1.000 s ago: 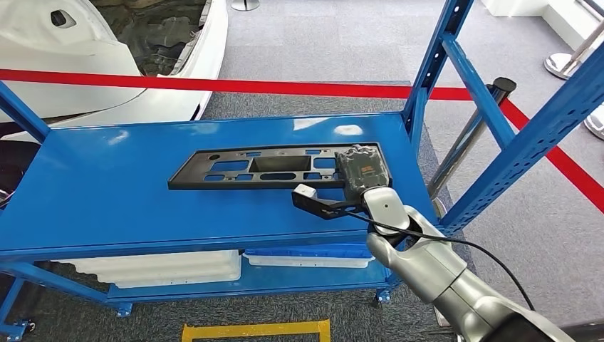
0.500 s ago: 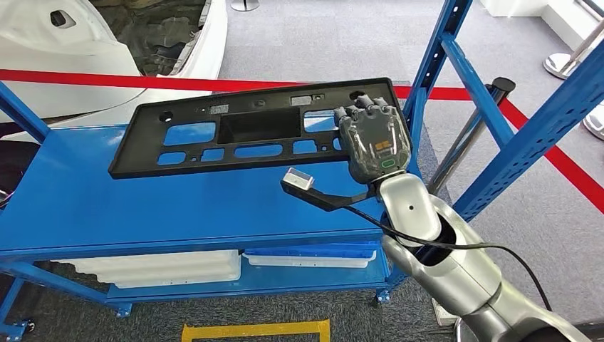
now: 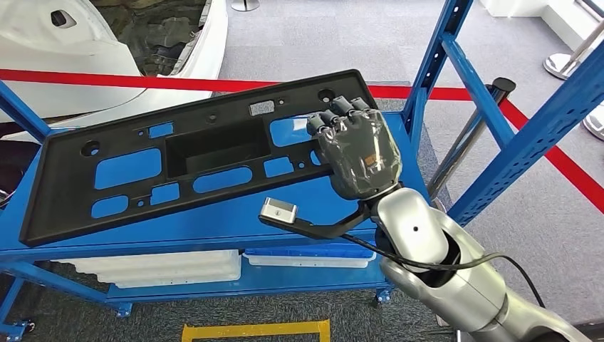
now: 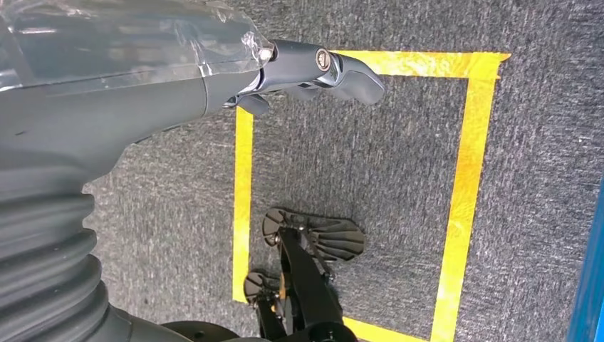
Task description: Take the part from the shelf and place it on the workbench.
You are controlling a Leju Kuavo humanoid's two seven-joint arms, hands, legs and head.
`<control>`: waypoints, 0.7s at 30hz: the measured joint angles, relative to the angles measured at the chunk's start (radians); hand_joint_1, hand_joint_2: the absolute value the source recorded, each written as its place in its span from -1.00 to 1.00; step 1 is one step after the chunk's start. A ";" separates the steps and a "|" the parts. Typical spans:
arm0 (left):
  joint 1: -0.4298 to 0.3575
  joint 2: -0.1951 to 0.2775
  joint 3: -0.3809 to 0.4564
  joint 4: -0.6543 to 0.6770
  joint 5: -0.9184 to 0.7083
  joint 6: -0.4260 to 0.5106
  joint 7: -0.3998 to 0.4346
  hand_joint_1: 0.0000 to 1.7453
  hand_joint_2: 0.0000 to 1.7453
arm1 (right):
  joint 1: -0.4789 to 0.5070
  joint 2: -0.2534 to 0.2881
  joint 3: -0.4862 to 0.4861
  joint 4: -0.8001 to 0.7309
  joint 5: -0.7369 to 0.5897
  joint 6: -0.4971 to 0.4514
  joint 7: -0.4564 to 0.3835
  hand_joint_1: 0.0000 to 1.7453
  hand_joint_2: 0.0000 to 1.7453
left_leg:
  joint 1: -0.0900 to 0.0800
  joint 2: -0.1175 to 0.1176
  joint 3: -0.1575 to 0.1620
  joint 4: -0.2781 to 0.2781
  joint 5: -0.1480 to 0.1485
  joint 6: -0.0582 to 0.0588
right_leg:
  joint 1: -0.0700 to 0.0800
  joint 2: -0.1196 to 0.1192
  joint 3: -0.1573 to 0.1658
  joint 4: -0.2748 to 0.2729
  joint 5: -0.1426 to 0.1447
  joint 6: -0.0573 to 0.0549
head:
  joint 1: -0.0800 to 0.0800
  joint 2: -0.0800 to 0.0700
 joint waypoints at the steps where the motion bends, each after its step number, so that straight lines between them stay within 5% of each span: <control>1: 0.000 0.000 0.001 0.000 0.003 -0.001 0.004 -1.00 1.00 | 0.000 0.000 0.004 0.000 -0.013 -0.006 -0.004 1.00 1.00 | 0.000 0.000 0.000 0.000 0.000 0.000 | 0.000 0.000 0.000 0.000 0.000 0.000 | 0.000 0.000; 9: 0.004 0.001 0.017 0.000 0.025 0.007 0.015 -1.00 1.00 | 0.000 0.000 0.025 0.000 -0.047 -0.034 -0.005 1.00 1.00 | -0.009 -0.001 -0.002 0.004 -0.003 0.005 | -0.006 0.000 0.000 -0.002 0.000 0.004 | -0.001 0.000; 14: 0.003 0.004 0.024 0.000 0.017 0.016 0.016 -1.00 1.00 | 0.001 0.000 0.029 -0.003 -0.045 -0.034 0.009 1.00 1.00 | -0.002 0.003 0.007 -0.015 0.003 0.018 | -0.008 -0.001 -0.004 0.012 -0.012 0.018 | -0.002 0.000; 18: 0.004 0.004 0.025 0.000 0.013 0.022 0.019 -1.00 1.00 | 0.006 -0.001 0.030 -0.008 -0.052 -0.035 0.013 1.00 1.00 | 0.008 0.009 0.014 -0.029 0.009 0.023 | -0.015 -0.003 -0.119 0.229 -0.104 0.033 | 0.014 0.000; 20: 0.005 0.004 0.026 0.000 0.011 0.024 0.020 -1.00 1.00 | 0.010 -0.001 0.031 -0.008 -0.054 -0.035 0.015 1.00 1.00 | 0.011 0.009 0.015 -0.028 0.006 0.020 | -0.021 -0.003 -0.153 0.265 -0.084 0.039 | 0.020 0.000; 21: 0.005 0.004 0.026 0.000 0.010 0.025 0.020 -1.00 1.00 | 0.011 -0.002 0.032 -0.008 -0.055 -0.036 0.015 1.00 1.00 | 0.014 0.008 0.016 -0.025 0.004 0.016 | -0.024 -0.003 -0.143 0.225 -0.045 0.042 | 0.022 0.000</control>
